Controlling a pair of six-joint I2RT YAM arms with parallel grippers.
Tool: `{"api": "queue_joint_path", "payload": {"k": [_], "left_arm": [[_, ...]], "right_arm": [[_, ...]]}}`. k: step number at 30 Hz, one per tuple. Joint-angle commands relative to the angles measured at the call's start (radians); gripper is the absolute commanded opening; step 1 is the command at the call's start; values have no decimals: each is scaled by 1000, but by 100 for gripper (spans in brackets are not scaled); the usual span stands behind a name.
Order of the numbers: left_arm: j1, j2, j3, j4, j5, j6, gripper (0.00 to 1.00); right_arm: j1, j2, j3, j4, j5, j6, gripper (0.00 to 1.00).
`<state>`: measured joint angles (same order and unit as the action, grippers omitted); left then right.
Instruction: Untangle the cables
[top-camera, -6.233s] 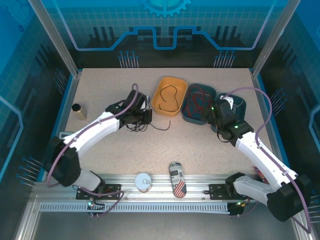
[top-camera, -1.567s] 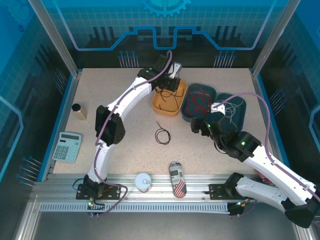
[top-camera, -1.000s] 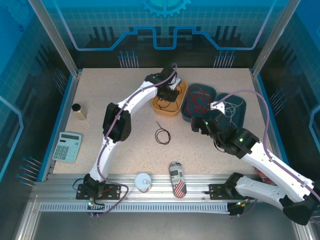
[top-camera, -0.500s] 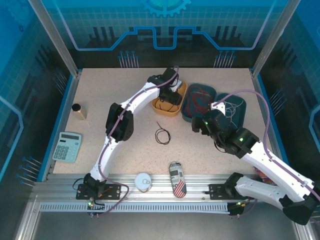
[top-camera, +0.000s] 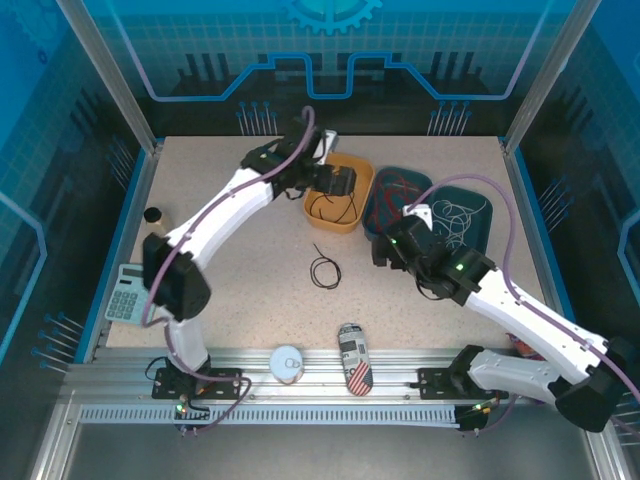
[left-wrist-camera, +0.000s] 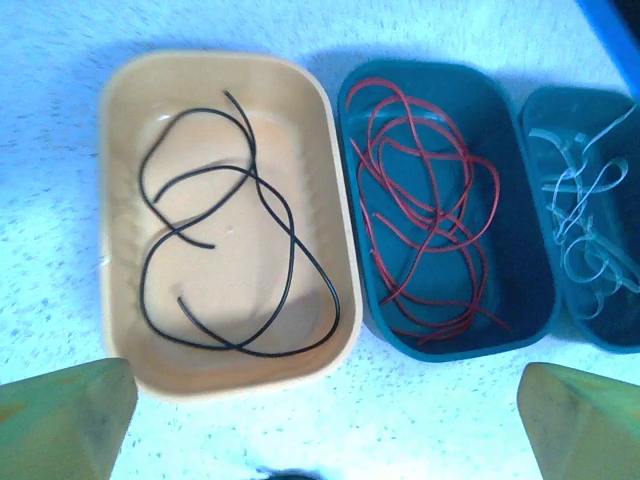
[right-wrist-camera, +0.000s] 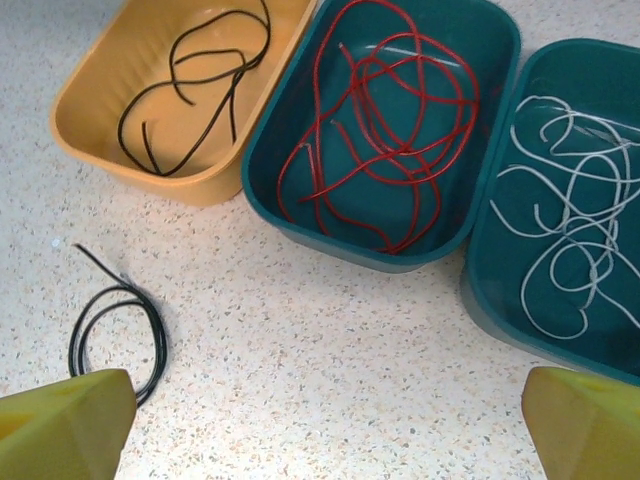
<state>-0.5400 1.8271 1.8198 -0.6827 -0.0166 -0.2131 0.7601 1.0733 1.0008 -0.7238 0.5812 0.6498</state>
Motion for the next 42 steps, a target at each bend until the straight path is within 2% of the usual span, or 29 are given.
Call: {"api": "queue_joint_path", "payload": {"k": [1,6,11,15,20,25,30,36,42], "left_arm": [[-7,-145,-154,95,-98,-78,99],[-6,-356,-400,157,-222,-147,99],[5,-609,-744,299,-351,-288,99],[22,-775,-940,336,-363,-370,99],[29,-909,-1098,283,-353,-449,99],[33,-976,-1192,248,-328,-518,99],[35,-980,-1245,295,-297,-577,99],[35,-938,-1260,351,-257,-609,99],[36,-904,-1255,365,-237,-609,99]], "right_arm": [[31,61,47,42,-31,-12,100],[66,188,80,95,-104,-18,91],[74,311,101,140,-212,-11,76],[74,401,103,169,-281,-10,60],[71,536,141,170,-331,-38,51],[58,642,181,187,-362,-70,43],[23,710,190,228,-396,-84,36],[-10,749,189,274,-458,-96,35],[-16,795,214,272,-466,-110,34]]}}
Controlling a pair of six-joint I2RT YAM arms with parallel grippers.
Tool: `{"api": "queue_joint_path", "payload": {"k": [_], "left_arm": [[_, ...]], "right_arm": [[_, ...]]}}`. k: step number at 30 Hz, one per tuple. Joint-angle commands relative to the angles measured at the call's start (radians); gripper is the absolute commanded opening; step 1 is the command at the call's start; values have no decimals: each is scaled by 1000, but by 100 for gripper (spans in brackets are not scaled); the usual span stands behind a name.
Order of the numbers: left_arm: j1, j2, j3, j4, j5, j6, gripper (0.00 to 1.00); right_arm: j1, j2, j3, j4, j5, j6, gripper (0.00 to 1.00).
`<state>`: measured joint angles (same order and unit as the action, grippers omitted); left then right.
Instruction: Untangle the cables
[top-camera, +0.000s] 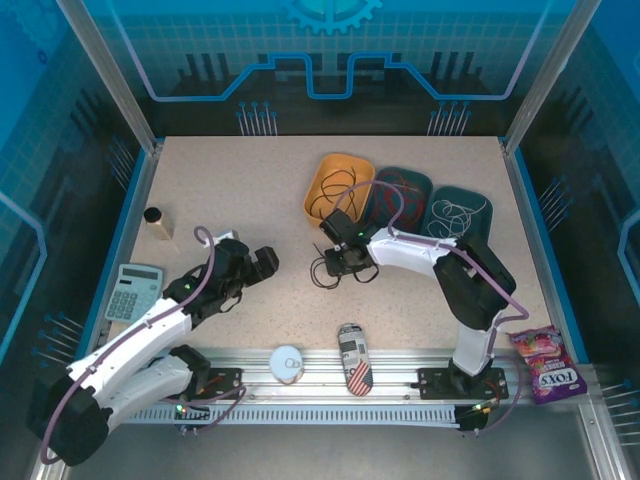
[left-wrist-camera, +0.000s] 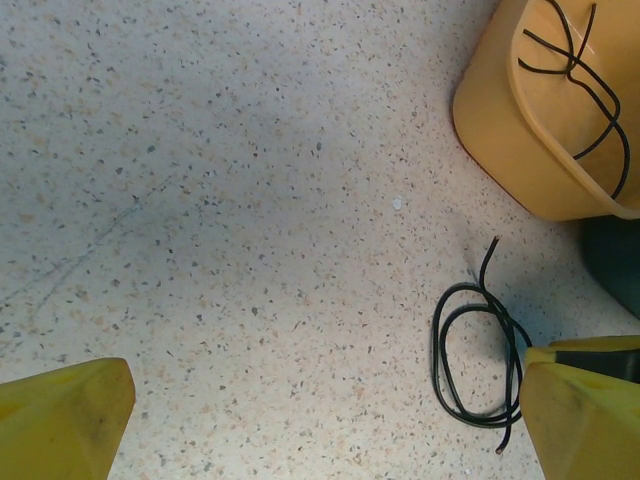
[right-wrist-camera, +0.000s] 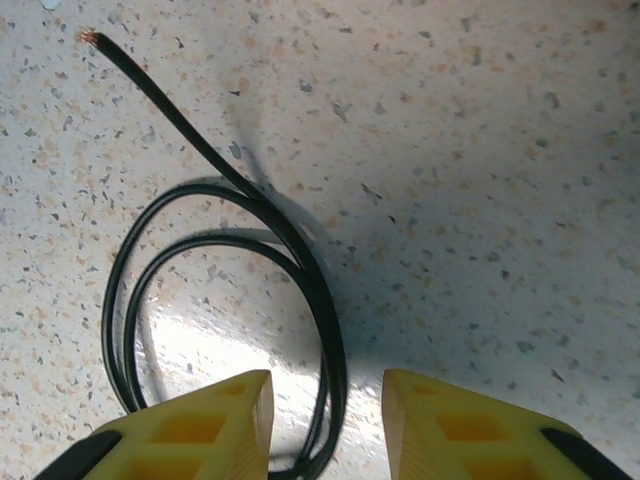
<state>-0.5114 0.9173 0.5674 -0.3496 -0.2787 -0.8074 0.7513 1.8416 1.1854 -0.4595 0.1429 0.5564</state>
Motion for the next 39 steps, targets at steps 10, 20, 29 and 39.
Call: {"api": "queue_joint_path", "payload": {"k": [10,20,29,39], "left_arm": [[8,37,3,41,52,-3,99],[8,90,24,40,94,22,99],[6,122,37,63,157,62,99],[8,132,64,118,232,79,99]], "right_arm": [[-9,50,42,10,-9,-25,15],[-4,9,31,25,-25,-37,0],[2,-227,-21,149,-151,-49,0],[-1,-344,-41,252,-257,-28,0]]}}
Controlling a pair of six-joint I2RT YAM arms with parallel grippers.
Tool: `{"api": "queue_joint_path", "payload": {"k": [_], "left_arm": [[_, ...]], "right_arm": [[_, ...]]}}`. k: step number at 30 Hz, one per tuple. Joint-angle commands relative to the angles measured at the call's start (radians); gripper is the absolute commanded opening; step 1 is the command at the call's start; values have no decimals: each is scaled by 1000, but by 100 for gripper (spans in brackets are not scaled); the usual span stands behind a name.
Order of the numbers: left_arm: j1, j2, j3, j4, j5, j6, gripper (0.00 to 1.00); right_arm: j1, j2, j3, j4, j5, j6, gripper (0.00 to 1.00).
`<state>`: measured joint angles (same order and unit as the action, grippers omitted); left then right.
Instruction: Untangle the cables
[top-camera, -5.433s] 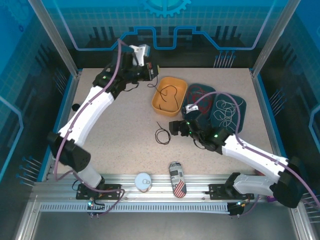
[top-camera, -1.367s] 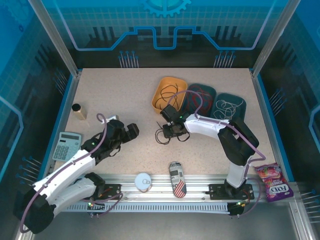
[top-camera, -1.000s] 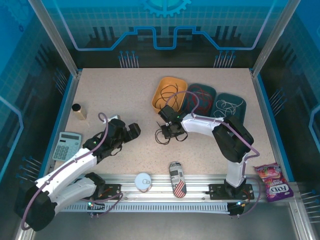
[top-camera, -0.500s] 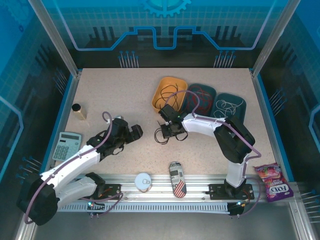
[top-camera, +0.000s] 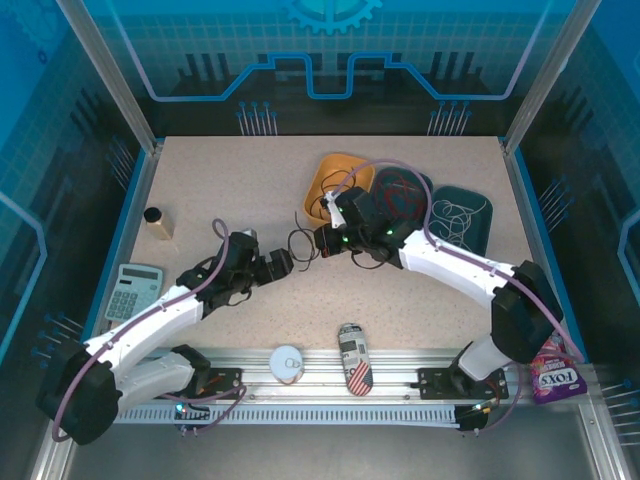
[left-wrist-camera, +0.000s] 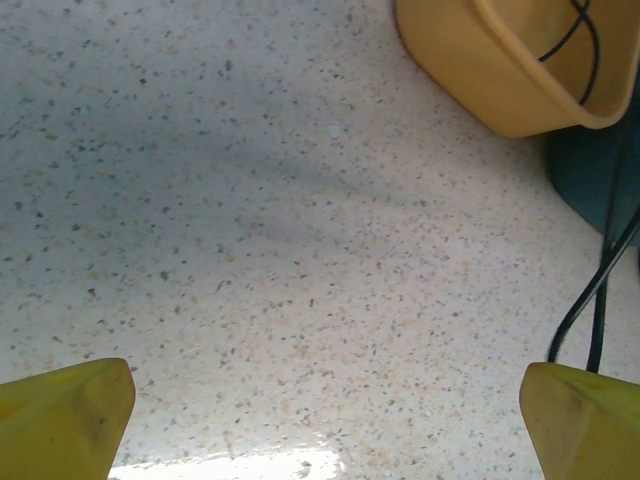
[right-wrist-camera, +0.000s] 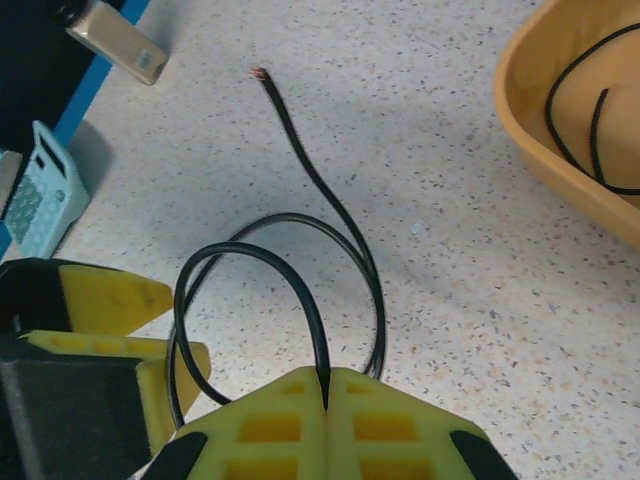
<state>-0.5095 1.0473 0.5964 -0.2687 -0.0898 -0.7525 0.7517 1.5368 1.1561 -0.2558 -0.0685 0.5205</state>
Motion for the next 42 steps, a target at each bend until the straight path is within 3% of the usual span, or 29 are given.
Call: {"api": "queue_joint_path", "payload": {"k": [1,4,14,19,25,28,32,37,42], "left_arm": [[6,0,35,48,53,23,99],[4,-14,18,113,92,36,96],[3,-67,-98,448,278,91,61],[-15,-61,-104,532,339,149,65],[-71,-33,-87,591,385,224,84],[-105,-18,-81,587,383,261,84],[-113,3,-89,599,294,234,81],[-112,29,-122,763,211,166,82],[-113,121,-73,789,219,170,79]], "right_arm": [[0,-47,-10,49,-40,11,0],[0,-71,-9,34,11,39,0],[-19,-151,-10,0,100,220,0],[-22,-208,-34,19,126,273,0],[-22,-254,-57,36,144,318,0],[-23,-269,-64,38,159,326,0],[-22,-285,-65,45,152,340,0],[-21,-301,-73,69,118,373,0],[-13,-313,-81,102,87,396,0]]}}
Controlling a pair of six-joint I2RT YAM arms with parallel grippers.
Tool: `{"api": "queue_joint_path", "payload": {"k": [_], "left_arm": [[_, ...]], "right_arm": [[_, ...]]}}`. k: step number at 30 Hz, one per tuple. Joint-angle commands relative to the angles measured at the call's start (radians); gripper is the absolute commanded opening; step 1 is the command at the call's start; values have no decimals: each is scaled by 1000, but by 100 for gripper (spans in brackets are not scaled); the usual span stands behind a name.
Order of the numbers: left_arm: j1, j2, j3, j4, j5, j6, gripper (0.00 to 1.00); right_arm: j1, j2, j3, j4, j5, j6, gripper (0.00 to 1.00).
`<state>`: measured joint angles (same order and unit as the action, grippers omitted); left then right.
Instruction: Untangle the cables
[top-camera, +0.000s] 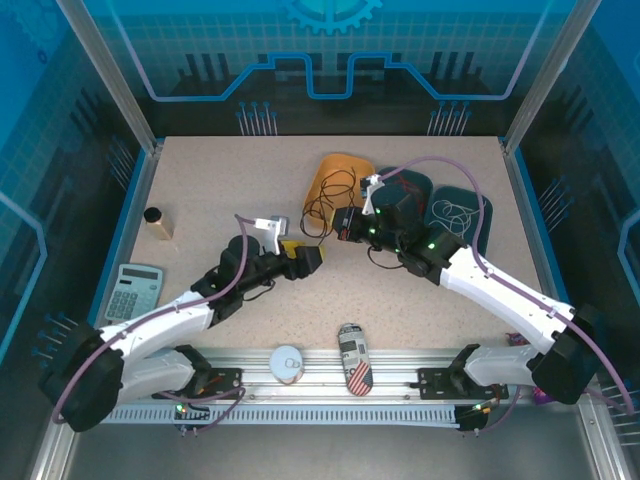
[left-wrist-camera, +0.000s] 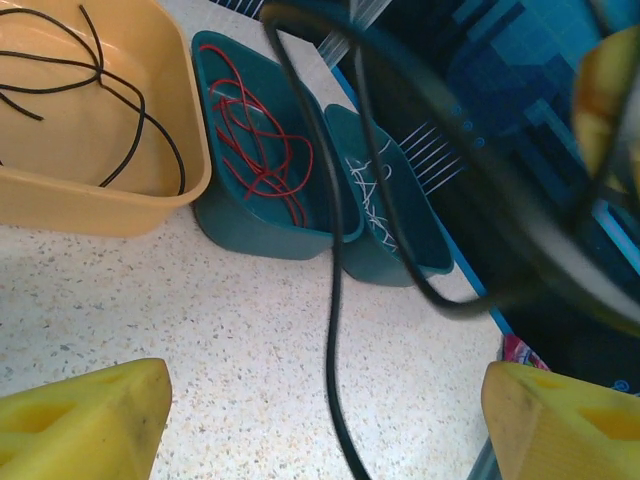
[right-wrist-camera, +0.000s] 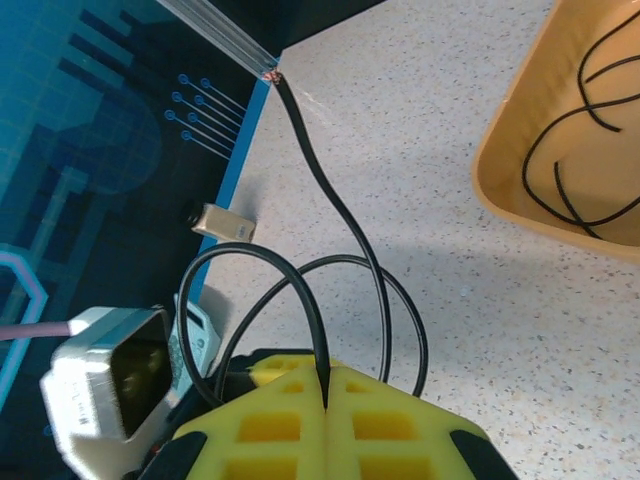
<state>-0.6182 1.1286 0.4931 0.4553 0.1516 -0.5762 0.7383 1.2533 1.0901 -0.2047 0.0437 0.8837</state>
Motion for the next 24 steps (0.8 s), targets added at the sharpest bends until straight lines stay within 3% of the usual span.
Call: {"api": "queue_joint_path", "payload": {"k": [1,6,10,19,24], "left_arm": [[-3,54,38,56,-32,-10,75],[5,82,55,15,-132,-42,41],[24,75,62,-9,-158,-53,1],[83,-54,65,-167,-260,-39,0],[132,-183,35,-296,-385,-39,0]], "right_arm": [[2,-33,-14,55,-29,33,0],[3,-60,-2,38,-29,22,0],[4,-85,12,0,-10,-3,0],[-5,-131,47,-141,95,-100,0],[-5,-143,123,-363,311,-192,0]]}}
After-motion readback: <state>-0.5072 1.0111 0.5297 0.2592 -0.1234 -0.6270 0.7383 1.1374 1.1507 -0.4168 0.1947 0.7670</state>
